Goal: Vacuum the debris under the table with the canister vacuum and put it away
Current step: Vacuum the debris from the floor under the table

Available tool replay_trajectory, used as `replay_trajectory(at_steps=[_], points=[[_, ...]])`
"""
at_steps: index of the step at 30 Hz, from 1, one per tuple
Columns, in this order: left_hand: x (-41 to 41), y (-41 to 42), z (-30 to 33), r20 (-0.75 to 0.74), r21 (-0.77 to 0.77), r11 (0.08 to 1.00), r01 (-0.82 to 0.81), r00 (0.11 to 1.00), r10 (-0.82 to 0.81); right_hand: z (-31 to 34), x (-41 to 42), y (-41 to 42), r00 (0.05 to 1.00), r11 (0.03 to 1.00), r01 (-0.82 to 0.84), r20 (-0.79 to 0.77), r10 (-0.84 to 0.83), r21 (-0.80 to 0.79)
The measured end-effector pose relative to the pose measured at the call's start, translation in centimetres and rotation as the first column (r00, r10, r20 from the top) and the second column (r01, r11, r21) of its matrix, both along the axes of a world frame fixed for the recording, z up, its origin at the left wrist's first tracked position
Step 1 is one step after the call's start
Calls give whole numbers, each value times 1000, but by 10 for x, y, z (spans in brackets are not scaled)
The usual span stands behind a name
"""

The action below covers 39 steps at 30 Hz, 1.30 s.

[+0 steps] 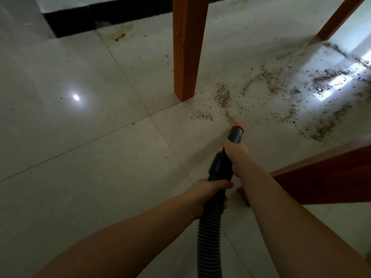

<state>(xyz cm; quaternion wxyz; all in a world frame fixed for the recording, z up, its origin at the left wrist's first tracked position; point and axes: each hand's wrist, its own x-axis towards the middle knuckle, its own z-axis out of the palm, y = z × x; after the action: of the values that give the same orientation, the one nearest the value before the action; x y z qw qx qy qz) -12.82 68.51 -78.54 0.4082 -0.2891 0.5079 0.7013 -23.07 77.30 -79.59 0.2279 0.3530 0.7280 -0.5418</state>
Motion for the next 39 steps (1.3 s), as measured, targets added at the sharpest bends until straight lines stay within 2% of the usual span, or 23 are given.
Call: replay_trajectory(at_steps=[6,11,21,31,39], points=[[4,-16,4,-5,-61,980,-188,982,188,0,-11,-44,979,973,-191,43,198,-129],[-9,-29,4,-1,-78,962,-263,965,263,4,-27,-67,953,942,-292,33,301,-163],[-47,-30,-7,-28,-84,969,-231,973,229,-5,-62,-65,970,964,-242,-9,242,-114],[-103,-21,-14,-85,-75,984,-164,984,158,10,-105,-48,981,962,-195,-30,193,-192],[-54,-9,-30,4,-39,977,-211,977,211,-8,-67,-47,933,925,-359,-27,359,-120]])
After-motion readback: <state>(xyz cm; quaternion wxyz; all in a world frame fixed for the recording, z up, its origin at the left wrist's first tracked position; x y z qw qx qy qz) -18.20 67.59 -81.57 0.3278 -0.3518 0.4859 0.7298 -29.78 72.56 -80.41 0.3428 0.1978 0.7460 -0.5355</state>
